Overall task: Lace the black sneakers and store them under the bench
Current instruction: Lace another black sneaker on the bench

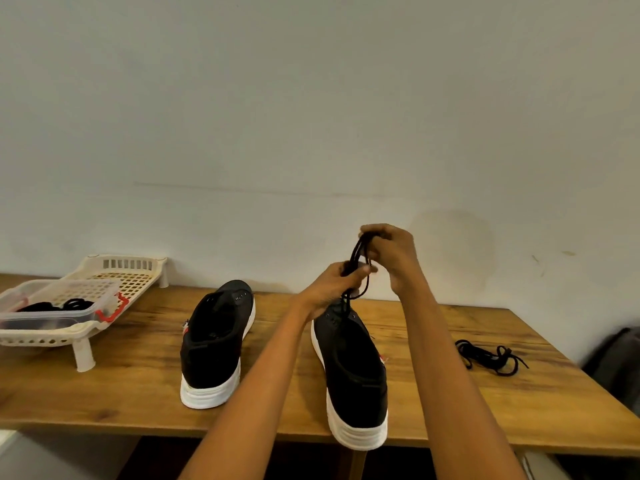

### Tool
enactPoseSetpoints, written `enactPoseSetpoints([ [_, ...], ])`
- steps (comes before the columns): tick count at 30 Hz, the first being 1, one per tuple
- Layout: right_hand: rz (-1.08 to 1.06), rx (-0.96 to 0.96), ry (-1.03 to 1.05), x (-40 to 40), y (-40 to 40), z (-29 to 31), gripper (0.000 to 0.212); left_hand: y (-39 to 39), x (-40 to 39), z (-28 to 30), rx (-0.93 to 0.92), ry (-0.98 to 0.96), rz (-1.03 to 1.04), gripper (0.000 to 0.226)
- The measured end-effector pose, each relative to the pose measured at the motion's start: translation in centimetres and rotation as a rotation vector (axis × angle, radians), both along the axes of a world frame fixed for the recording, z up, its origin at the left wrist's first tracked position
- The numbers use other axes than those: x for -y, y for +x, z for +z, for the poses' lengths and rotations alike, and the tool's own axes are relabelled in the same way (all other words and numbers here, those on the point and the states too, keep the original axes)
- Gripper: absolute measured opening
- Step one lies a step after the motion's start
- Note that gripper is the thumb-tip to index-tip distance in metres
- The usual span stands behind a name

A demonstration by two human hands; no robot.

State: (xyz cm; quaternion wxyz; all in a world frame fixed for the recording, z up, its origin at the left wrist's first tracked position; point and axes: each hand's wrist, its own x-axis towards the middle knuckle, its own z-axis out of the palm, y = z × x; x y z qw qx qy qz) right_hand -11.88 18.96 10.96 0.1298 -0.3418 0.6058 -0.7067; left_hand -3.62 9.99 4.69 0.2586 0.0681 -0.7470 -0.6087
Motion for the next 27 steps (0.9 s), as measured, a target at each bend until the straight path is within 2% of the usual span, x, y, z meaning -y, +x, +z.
enactPoseSetpoints([
  [3, -0.017, 0.252, -0.194, -0.8, -1.2, -0.9, 0.024, -0.2, 0.1, 0.5, -0.160, 0.287, 0.055, 0.032],
  [5, 0.047, 0.333, -0.151, -0.8, -1.6, -2.5, 0.019, -0.7, 0.6, 0.9, -0.273, 0.517, 0.099, 0.034],
  [9, 0.386, 0.388, 0.089, -0.2, -0.9, -6.0, 0.015, -2.0, 0.3, 1.3, -0.488, 1.042, 0.130, 0.036],
  [11, 0.433, 0.426, 0.105, -0.2, -0.9, -6.7, 0.022, -2.2, 0.0, 1.4, -0.543, 1.164, 0.195, 0.041],
  [13, 0.363, 0.450, 0.098, -0.1, -1.1, -7.2, 0.035, -1.9, 0.1, 1.5, -0.567, 1.198, 0.266, 0.047],
  [16, 0.193, 0.302, 0.084, 0.0, -1.6, -7.8, 0.045, -1.9, 0.3, 1.3, -0.595, 1.201, 0.230, 0.057],
  [19, 0.348, 0.146, 0.055, -0.2, -1.9, -7.3, 0.045, -2.2, -0.1, 1.5, -0.670, 1.193, 0.156, 0.064],
  [22, 0.562, 0.038, 0.170, -0.1, -1.1, -7.2, 0.031, -2.3, -0.2, 2.1, -0.767, 1.183, 0.158, 0.060],
  [24, 0.574, 0.139, 0.146, 0.0, -0.9, -7.4, 0.028, -2.3, -0.1, 2.3, -0.772, 1.118, 0.224, 0.056],
  [27, 0.534, 0.541, -0.095, 0.3, -1.0, -6.7, 0.033, -2.3, -0.7, 2.1, -0.683, 0.966, 0.326, 0.047],
])
